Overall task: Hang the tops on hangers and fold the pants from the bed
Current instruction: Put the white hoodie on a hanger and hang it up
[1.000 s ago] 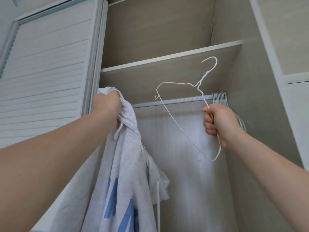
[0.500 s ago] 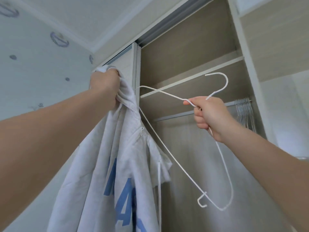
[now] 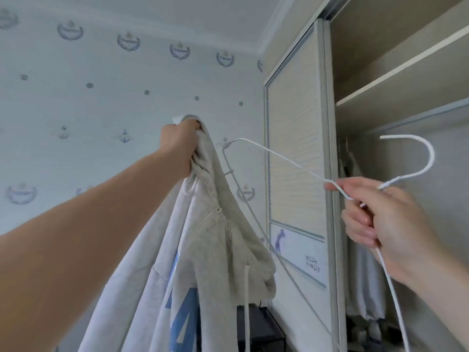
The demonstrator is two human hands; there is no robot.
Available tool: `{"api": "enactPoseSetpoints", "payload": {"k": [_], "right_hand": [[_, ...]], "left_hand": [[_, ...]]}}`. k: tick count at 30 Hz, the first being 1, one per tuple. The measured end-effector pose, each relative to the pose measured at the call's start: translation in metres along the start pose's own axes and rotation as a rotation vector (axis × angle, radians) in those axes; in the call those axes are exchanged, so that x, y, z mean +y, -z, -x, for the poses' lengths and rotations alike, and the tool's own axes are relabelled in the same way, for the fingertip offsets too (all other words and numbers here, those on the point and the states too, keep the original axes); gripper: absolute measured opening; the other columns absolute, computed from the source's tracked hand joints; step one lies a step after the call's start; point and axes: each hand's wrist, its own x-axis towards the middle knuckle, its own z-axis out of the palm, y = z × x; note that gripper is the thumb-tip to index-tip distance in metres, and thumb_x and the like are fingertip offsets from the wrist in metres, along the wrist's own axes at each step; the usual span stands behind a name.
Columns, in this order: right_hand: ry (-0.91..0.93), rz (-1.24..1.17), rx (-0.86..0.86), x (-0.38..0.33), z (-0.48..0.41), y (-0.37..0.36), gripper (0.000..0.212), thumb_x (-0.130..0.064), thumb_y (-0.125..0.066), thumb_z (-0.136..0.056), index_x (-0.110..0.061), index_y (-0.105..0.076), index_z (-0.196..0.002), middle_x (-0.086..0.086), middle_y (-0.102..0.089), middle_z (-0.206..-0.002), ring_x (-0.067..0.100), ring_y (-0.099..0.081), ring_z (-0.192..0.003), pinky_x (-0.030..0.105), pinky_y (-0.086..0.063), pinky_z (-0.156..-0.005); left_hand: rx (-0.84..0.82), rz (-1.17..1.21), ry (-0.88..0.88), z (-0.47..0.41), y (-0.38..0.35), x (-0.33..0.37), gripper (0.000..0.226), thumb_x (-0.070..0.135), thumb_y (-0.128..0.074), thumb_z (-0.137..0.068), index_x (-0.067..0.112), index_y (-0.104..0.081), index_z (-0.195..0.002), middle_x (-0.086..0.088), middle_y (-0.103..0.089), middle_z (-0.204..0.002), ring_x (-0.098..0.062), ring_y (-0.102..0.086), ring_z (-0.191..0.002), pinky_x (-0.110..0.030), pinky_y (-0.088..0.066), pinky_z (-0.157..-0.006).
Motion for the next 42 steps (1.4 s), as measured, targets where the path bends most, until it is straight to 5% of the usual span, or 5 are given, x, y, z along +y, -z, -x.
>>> {"api": "enactPoseSetpoints", "payload": {"k": [11, 20, 26, 35, 42], "right_hand": [[-0.198, -0.155, -0.444, 0.089, 0.134, -0.158, 0.029, -0.034, -0.059, -0.079, -0.016, -0.078, -0.092, 0.005, -0.027, -0.049, 0.014, -0.021, -0.040, 0.016, -0.018, -0.042], [-0.124, -0.106, -0.662, 0.129, 0.239, -0.302, 0.021, -0.043, -0.061, -0.093, -0.032, -0.075, -0.104, -0.003, -0.037, -0.044, 0.016, -0.031, -0.041, 0.023, -0.025, -0.040], [-0.329, -0.245, -0.766, 0.152, 0.325, -0.388, 0.023, -0.017, -0.056, -0.098, -0.028, -0.076, -0.102, -0.002, -0.032, -0.046, 0.013, -0.026, -0.041, 0.020, -0.022, -0.040], [-0.586, -0.002, -1.146, 0.170, 0.468, -0.504, 0.053, -0.018, -0.053, -0.100, -0.038, -0.060, -0.051, -0.011, -0.034, -0.046, 0.010, -0.030, -0.045, 0.024, -0.025, -0.047], [-0.614, -0.139, -0.876, 0.183, 0.511, -0.525, 0.030, -0.037, -0.048, -0.093, -0.020, -0.068, -0.078, 0.009, -0.036, -0.049, 0.011, -0.033, -0.047, 0.025, -0.027, -0.045]], "left_hand": [[0.263, -0.455, 0.167, 0.069, 0.253, -0.010, 0.011, 0.023, -0.067, -0.088, 0.012, -0.066, -0.089, -0.005, -0.068, -0.079, -0.017, -0.066, -0.062, -0.024, -0.054, -0.046], [0.394, -0.788, 0.307, 0.153, 0.448, 0.000, 0.013, 0.029, -0.065, -0.093, 0.016, -0.068, -0.093, -0.012, -0.072, -0.110, -0.023, -0.070, -0.101, -0.040, -0.057, -0.094], [0.396, -0.860, 0.440, 0.216, 0.529, -0.012, 0.013, 0.026, -0.067, -0.087, 0.016, -0.074, -0.090, -0.010, -0.075, -0.088, -0.028, -0.073, -0.087, -0.041, -0.058, -0.082], [0.290, -0.749, 0.618, 0.300, 0.606, -0.040, 0.015, 0.012, -0.063, -0.089, 0.003, -0.071, -0.098, -0.011, -0.069, -0.082, -0.021, -0.064, -0.075, -0.037, -0.052, -0.070], [0.343, -0.571, 0.759, 0.366, 0.639, -0.078, 0.016, 0.007, -0.063, -0.090, -0.004, -0.068, -0.101, -0.028, -0.070, -0.100, -0.028, -0.071, -0.084, -0.038, -0.057, -0.074]]}}
